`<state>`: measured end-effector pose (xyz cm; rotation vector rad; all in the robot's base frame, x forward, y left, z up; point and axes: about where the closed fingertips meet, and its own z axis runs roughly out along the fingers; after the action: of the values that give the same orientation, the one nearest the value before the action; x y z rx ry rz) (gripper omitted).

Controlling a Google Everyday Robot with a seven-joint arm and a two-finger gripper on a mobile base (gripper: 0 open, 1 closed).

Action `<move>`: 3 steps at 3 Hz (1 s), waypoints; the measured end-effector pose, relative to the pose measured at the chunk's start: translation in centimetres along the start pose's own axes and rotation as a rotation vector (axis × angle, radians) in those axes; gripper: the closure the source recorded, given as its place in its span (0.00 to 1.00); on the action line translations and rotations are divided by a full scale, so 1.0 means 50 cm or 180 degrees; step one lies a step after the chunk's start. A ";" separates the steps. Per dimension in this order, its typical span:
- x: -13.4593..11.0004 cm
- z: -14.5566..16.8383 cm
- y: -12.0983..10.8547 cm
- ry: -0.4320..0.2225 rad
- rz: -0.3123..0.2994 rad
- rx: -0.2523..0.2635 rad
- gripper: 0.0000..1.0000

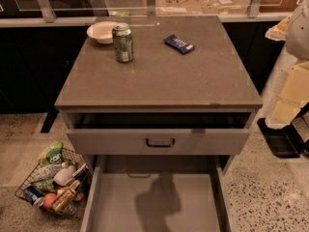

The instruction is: Close middle drawer

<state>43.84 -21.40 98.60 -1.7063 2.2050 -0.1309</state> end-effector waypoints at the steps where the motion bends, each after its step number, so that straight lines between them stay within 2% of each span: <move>1: 0.001 0.000 0.000 -0.0002 0.0001 0.0005 0.00; 2: 0.045 0.021 0.018 0.0142 -0.0186 0.0019 0.00; 3: 0.143 0.075 0.069 0.0457 -0.0520 -0.0074 0.00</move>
Offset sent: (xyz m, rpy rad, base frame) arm -0.0320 -0.0625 -0.0620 -0.2129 0.0154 0.1420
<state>40.33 -26.76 92.59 -1.9448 2.1705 -0.2775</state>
